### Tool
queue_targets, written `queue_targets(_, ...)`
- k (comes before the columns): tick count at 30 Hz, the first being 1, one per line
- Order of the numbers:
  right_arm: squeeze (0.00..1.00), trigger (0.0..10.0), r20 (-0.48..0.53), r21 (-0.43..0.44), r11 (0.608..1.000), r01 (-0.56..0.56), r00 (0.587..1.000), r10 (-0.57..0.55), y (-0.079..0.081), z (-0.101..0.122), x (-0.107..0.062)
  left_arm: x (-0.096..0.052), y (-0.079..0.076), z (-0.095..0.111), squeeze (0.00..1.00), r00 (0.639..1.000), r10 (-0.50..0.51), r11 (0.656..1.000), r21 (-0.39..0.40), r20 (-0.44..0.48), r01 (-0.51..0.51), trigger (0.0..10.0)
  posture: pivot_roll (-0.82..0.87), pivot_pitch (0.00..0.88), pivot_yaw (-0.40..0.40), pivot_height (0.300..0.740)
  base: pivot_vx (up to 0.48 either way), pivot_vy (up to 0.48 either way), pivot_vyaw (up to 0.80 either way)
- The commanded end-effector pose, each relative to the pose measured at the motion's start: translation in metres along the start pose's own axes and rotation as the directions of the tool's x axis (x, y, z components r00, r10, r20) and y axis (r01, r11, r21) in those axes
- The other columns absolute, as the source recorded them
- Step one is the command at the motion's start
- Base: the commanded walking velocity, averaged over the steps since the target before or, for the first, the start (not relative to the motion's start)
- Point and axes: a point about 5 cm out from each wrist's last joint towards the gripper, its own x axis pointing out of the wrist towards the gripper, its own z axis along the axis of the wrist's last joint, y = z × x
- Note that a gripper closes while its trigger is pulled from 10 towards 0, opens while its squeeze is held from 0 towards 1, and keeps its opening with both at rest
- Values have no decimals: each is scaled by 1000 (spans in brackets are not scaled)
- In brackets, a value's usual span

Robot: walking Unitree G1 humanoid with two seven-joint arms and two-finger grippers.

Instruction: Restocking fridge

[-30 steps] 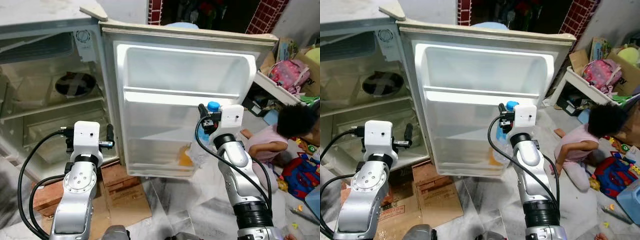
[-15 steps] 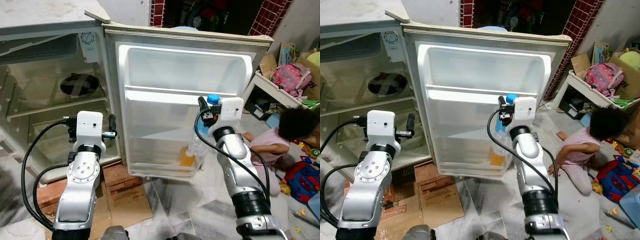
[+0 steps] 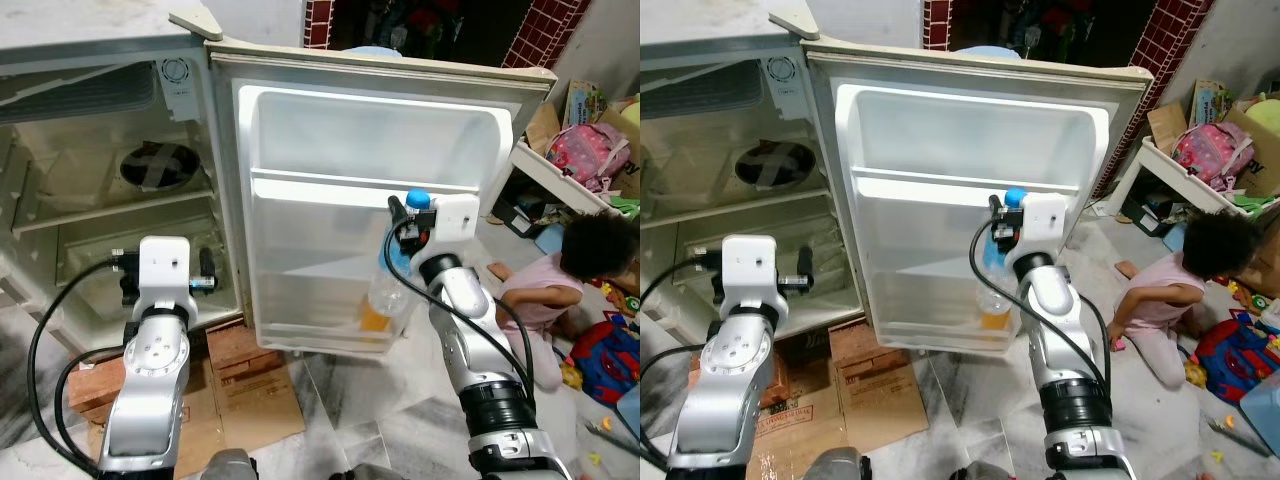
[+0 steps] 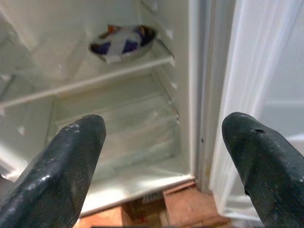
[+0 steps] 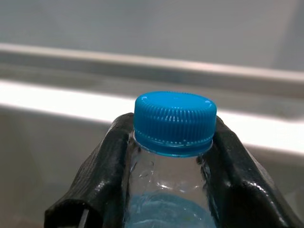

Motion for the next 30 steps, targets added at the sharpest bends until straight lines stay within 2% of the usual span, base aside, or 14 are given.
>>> queue_targets(1, 0, 10000, 36, -4, 1000, -18, 999, 18, 1, 11, -2, -3, 1, 0, 0, 1000, -16, 1000, -8, 6, 16, 10000, 102, 0, -104, 730, 0, 480, 0)
queue_targets(5, 0, 10000, 23, -22, 1000, -18, 1000, 19, -1, 9, -7, 0, -3, 6, 0, 998, -37, 999, -4, 49, 37, 10000, 89, 4, -103, 730, 0, 474, 0)
queue_targets(10, 0, 10000, 12, -26, 1000, 17, 1000, -17, -7, 5, -13, 0, -11, 11, 0, 994, -70, 997, 21, 84, 68, 10000, 86, 4, -93, 730, 0, 0, 0)
queue_targets(16, 0, 10000, 7, -29, 999, 18, 1000, -17, -6, 4, -15, -1, -12, 8, 0, 995, -75, 997, 23, 70, 73, 10000, 87, 0, -81, 730, 0, 0, 0)
queue_targets(26, 0, 10000, 14, -29, 1000, 11, 1000, -10, -3, 7, -10, 1, -13, 8, 0, 995, -71, 997, 31, 75, 69, 10000, 88, 0, -80, 730, 0, 0, 0)
queue_targets(30, 0, 10000, 14, -29, 1000, 11, 1000, -10, -3, 8, -10, 1, -14, 8, 0, 995, -71, 997, 28, 70, 69, 10000, 86, 0, -79, 713, 0, 0, 0)
